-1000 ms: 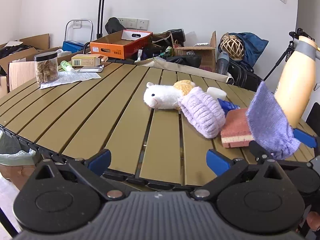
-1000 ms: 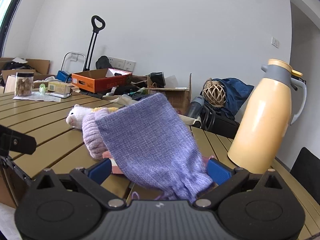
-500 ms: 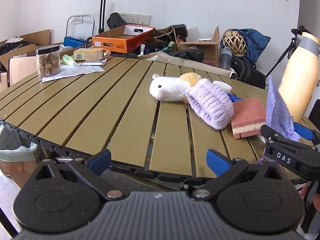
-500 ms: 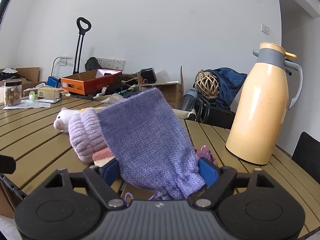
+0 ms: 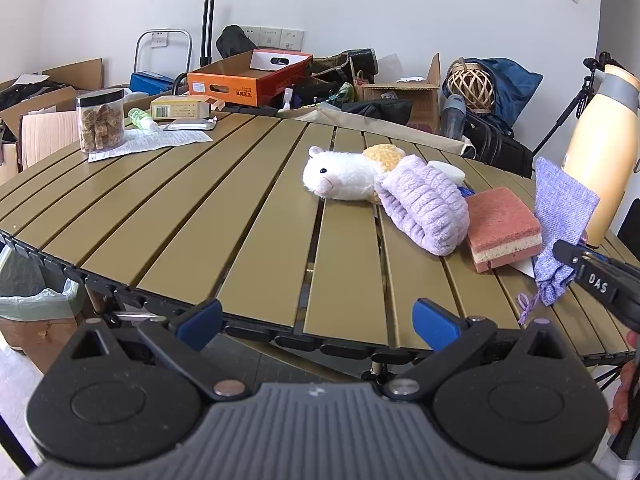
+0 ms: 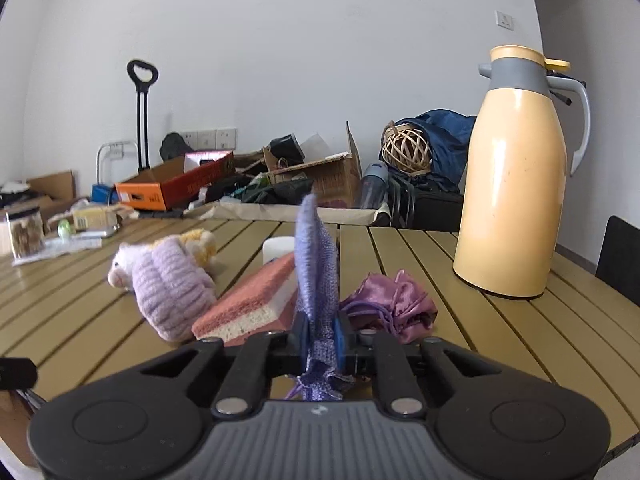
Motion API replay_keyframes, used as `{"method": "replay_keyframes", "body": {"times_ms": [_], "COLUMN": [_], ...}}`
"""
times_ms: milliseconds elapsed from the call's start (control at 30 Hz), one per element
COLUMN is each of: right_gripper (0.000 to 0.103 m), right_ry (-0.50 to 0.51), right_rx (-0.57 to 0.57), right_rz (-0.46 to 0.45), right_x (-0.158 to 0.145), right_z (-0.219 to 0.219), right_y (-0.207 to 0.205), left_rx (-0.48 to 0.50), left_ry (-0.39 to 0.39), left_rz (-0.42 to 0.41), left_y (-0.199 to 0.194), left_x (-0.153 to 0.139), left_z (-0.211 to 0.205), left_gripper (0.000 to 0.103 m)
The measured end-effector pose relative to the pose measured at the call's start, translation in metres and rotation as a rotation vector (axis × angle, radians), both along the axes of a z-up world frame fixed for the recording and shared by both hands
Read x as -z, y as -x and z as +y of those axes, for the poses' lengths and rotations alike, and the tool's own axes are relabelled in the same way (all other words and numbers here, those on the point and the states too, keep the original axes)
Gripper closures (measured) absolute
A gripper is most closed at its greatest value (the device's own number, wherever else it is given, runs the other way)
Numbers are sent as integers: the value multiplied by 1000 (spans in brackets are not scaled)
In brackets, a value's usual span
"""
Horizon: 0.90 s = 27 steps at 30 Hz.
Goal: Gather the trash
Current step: 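Grasp the lilac mesh bag with the right tool and lift it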
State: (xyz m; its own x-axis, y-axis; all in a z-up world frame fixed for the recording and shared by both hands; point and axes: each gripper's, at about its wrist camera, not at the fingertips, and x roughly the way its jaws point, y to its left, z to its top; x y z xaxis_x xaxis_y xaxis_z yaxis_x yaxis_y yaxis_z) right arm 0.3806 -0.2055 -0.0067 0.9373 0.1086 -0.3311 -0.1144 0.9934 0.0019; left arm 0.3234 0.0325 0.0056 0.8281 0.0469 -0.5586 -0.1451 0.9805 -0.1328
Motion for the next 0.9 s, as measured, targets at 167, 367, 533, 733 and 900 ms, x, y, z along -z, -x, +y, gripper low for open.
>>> {"method": "replay_keyframes", "body": {"times_ms": [167,367,533,733,900], "right_gripper": [93,93,93,93,93], "right_ry": [-58,-137,-187,-246,-279], "right_rx": [-21,-19,10,44,73], "right_rz": [-36,-104,-147,-180,-185], "right_x": [-10,-25,-36,-43,-43], "right_z": [-6,-18,-33,-56,-78], "right_y": [10,24,30,34,35], "left_rx": [2,11,24,39,17], "left_ry": [0,-3,-10,8,19], "left_rz": [-2,1,-3,-22,-25], "left_y": [0,0,-1,-8,-25], "left_x": [0,0,-1,-10,-19], "left_z": [-2,-8,-16,-25,-34], "left_gripper": [0,0,0,0,0]}}
